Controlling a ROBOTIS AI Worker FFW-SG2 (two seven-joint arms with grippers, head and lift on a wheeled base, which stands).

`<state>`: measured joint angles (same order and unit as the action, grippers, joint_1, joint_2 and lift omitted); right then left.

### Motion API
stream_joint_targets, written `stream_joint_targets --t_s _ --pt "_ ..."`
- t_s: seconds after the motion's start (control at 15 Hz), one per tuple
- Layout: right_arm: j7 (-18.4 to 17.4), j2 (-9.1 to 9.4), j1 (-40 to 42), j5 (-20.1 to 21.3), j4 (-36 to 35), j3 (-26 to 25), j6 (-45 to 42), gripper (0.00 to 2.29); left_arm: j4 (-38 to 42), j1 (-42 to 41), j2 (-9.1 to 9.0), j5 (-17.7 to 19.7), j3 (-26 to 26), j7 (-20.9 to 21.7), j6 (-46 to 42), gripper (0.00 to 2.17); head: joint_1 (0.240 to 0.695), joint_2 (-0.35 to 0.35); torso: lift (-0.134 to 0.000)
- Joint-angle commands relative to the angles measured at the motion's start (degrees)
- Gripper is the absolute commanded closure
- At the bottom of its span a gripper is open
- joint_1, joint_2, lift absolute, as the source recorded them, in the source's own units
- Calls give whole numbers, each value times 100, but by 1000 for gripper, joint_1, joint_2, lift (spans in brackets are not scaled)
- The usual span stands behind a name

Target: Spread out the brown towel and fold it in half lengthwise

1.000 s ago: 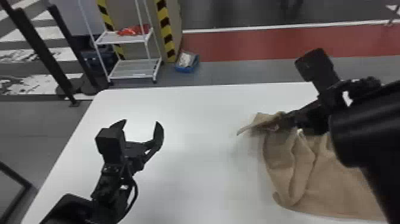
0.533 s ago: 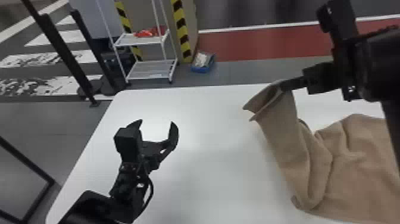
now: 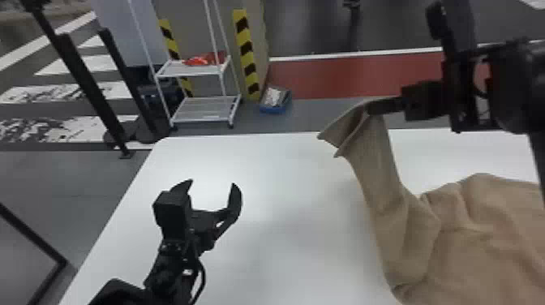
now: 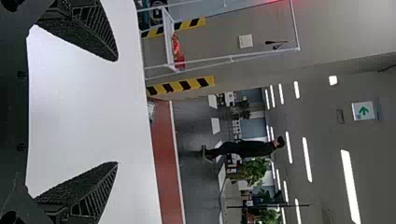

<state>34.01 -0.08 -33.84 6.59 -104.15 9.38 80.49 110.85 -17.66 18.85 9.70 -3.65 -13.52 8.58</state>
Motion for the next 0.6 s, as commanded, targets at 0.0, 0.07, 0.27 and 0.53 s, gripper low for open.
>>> stream_joint_targets --t_s 0.0,0.07,0.27,0.53 --pt "9 13 518 -35 -246 -780 -38 1686 -20 -27 14 6 13 16 -18 83 637 217 -125" --pt "0 13 571 -18 -132 -1044 -143 1686 -64 -1 14 6 13 25 -36 83 643 210 -125" --pt "-141 -431 615 211 765 -1308 -284 1686 -99 78 -13 6 -66 51 -36 83 676 143 -125" --pt "-545 -519 738 887 1679 -1571 -881 1683 -73 43 -4 6 -74 51 -36 83 695 41 -125"
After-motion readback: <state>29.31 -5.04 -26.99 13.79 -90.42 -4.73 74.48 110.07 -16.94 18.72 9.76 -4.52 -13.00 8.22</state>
